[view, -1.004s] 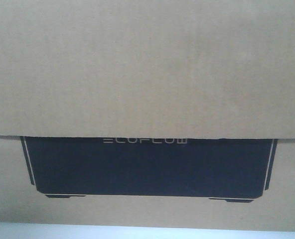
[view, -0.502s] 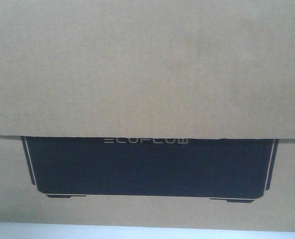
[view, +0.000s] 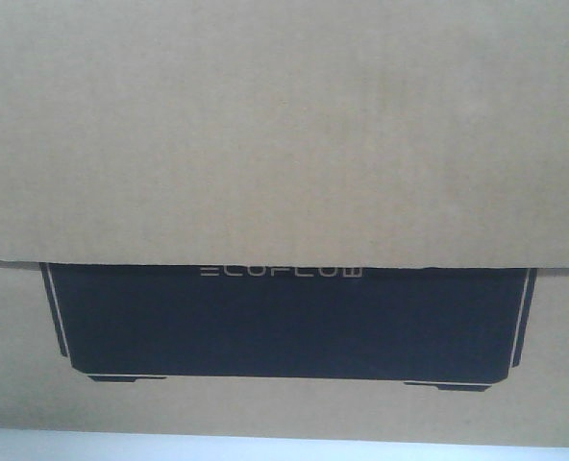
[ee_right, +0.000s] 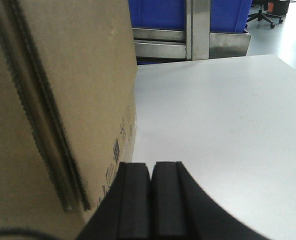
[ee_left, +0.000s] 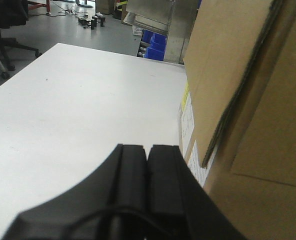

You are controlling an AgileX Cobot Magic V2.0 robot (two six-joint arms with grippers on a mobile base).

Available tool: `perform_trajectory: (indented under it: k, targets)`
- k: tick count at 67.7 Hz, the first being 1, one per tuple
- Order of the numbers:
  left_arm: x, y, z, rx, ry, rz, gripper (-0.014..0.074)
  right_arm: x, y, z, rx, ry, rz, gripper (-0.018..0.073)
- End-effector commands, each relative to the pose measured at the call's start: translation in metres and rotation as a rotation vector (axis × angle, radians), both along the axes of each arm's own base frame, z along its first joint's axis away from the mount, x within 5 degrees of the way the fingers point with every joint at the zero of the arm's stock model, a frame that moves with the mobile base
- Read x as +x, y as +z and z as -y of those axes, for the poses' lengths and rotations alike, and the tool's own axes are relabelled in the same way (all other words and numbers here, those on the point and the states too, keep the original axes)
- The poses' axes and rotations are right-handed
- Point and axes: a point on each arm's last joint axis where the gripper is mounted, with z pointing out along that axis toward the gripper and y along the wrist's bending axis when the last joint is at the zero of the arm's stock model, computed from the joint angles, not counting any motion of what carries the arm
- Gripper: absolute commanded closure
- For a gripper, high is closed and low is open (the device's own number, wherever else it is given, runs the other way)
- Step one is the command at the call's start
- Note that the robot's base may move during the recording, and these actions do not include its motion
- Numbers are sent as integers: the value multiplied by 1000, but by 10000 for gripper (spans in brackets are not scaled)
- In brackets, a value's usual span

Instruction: Grab box from left shelf to table start

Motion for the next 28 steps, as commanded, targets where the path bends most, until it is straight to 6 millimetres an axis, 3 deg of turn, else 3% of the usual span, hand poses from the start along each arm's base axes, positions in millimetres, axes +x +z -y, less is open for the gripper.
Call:
perform_trajectory:
  k: [1,28]
  targets:
    - [-1,9,0,-10,-1,98,696,0,6,1,-4,-15,87,502]
    - [-1,9,0,-10,-1,98,696,0,6,1,-4,-15,87,502]
